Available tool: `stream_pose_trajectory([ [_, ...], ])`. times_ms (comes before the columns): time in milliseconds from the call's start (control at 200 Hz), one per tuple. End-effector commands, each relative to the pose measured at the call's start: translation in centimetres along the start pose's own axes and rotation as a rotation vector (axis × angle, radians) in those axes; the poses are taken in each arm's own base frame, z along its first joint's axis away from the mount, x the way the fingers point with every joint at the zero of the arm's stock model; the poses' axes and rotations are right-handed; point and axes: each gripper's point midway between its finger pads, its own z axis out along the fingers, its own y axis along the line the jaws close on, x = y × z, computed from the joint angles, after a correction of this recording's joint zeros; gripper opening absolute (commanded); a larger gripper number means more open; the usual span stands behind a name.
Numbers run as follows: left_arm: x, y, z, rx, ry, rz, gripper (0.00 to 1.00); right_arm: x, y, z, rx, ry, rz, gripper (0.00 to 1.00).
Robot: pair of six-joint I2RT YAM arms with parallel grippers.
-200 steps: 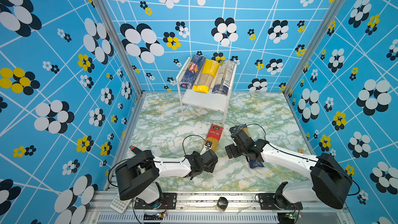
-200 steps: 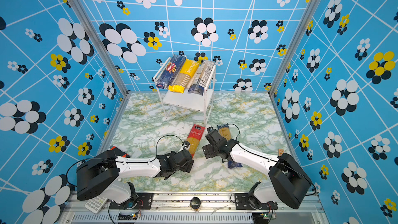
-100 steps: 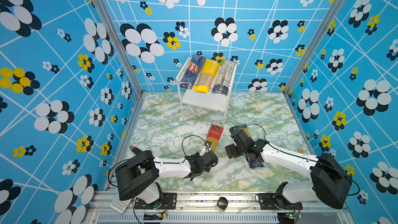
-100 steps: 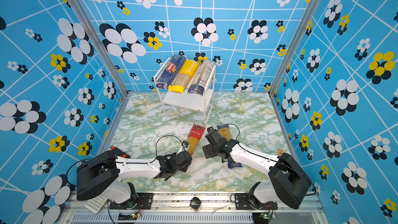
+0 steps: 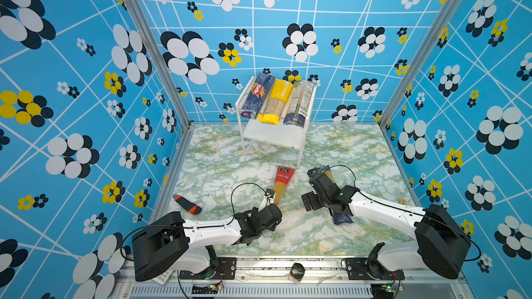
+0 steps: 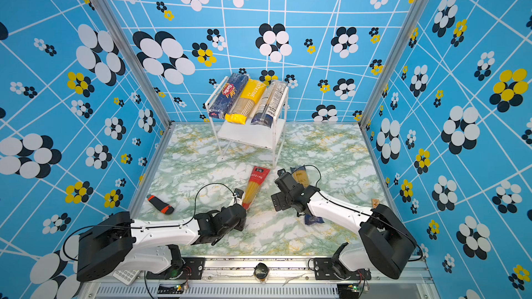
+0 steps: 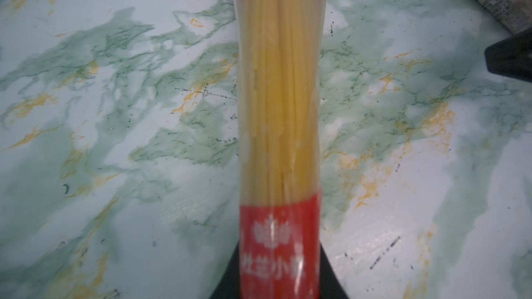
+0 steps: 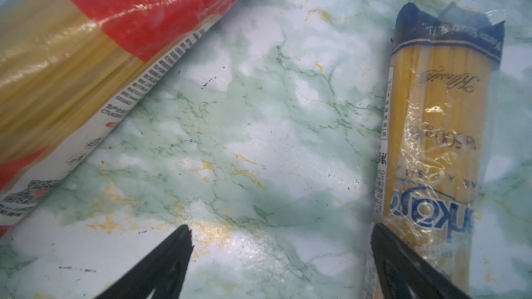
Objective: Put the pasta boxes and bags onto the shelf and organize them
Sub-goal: 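Lift the red spaghetti bag with the left gripper toward the shelf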
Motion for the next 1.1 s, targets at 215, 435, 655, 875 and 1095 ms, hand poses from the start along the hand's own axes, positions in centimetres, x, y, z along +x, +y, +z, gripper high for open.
stream_pose_trajectory([
  [215,-1.4,1.9,-2.8,0.007,-0.057,-0.067,0.0,0.4,-0.8,0.0,0.029,0.013,-0.01,0.99],
  [435,-3.6,3.2,-5.8,0.104,-0.151,-0.21,0.0,0.4,-0.8,0.1,0.029,0.017,-0.01,0.99],
  [655,-5.9,3.9,-9.7,0.225,-0.214,-0.326,0.0,0.4,-0.8,0.4,0.031,0.024,-0.012,0.99],
  [875,-8.2,3.0,-12.5,0.339,-0.253,-0.337,0.0,0.4,-0.7,0.6,0.031,0.031,-0.012,0.99],
  [1095,-11.5,1.6,-14.9,0.512,-0.305,-0.38,0.0,0.5,-0.7,0.7,0.036,0.038,-0.019,0.99],
])
